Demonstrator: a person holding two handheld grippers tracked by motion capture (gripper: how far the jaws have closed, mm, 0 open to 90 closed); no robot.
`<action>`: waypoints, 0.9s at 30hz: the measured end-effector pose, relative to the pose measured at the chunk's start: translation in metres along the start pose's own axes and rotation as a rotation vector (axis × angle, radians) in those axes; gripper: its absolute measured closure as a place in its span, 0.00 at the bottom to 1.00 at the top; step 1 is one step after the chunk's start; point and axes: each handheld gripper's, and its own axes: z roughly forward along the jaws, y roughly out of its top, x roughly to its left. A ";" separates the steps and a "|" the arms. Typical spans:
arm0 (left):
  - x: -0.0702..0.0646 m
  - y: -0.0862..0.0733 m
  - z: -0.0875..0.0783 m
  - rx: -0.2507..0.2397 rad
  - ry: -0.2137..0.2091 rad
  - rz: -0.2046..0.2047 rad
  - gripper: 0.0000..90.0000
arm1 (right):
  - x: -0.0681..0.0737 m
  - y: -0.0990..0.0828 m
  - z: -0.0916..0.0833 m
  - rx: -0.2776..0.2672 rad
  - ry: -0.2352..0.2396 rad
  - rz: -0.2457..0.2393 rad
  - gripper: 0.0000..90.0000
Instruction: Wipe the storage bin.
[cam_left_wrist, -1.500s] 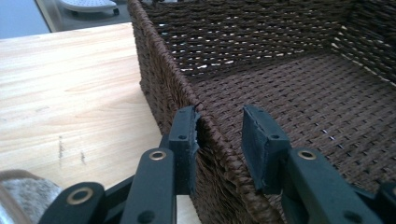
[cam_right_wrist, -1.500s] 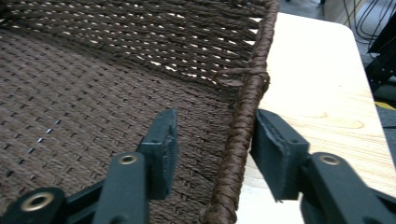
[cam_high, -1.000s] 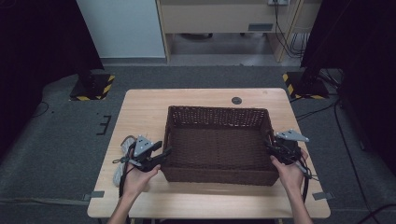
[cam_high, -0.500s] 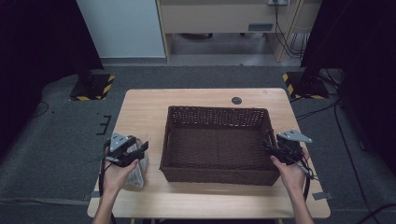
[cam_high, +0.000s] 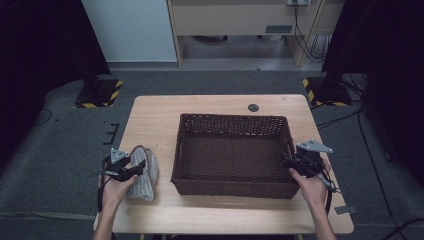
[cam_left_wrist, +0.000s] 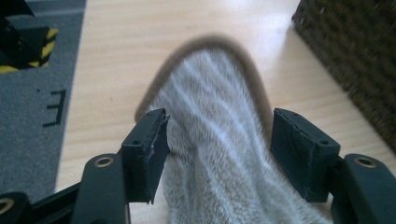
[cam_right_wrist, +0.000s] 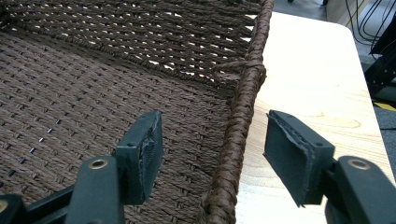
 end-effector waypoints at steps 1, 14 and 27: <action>0.000 -0.002 0.002 0.006 -0.001 0.000 0.40 | 0.000 0.000 0.000 0.001 0.000 0.003 0.41; -0.003 -0.012 0.023 0.076 -0.031 -0.037 0.53 | -0.001 -0.002 0.003 0.017 0.023 0.019 0.46; -0.006 0.008 0.000 -0.060 -0.073 -0.098 0.74 | 0.001 -0.004 0.009 0.081 -0.003 0.006 0.61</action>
